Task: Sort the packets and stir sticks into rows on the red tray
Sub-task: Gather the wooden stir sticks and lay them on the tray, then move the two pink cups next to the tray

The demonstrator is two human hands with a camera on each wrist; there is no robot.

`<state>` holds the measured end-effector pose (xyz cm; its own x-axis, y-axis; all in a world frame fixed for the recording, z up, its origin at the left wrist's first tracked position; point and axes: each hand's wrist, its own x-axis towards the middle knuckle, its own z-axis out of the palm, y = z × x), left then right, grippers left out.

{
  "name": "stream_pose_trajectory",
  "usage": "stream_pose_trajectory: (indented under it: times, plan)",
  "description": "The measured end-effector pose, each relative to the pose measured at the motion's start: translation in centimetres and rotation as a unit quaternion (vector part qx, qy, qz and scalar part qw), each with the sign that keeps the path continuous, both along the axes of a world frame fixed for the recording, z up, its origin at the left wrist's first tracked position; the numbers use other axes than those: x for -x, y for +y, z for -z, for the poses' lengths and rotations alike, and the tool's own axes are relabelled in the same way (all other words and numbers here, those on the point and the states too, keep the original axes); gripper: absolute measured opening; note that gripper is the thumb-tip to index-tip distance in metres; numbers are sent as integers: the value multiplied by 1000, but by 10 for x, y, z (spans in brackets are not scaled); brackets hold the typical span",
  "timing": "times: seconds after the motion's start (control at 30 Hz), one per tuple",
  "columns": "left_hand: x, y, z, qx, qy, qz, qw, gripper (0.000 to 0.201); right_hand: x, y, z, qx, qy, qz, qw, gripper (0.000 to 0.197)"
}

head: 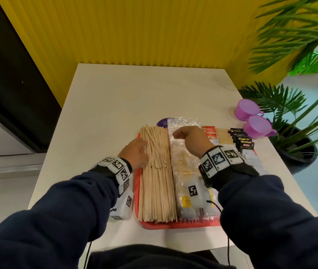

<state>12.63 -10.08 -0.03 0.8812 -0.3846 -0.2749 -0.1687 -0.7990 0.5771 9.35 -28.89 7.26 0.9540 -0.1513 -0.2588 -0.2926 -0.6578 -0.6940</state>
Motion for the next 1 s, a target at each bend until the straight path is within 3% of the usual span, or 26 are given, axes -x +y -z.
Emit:
stream_pose_trajectory:
  times: [0.1,0.27,0.37,0.6,0.87,1.0]
  plan:
    - [12,3,-4,2,2,-21,1000,50,16,-23,-6,2,-27,32,999,54]
    - [31,-1,-9,-7,-2,-81,997,43,41,-69,-2,22,-59,81,995,33]
    - [42,-6,-7,-37,10,-125,991,41,59,-97,4,21,-56,88,994,32]
    - [67,-13,5,-87,43,-227,969,51,99,-155,32,77,-7,164,983,36]
    - [85,-19,13,-145,55,-263,952,37,138,-202,69,137,60,315,937,43]
    - [84,-18,12,-189,75,-263,943,27,145,-217,81,139,112,284,942,38]
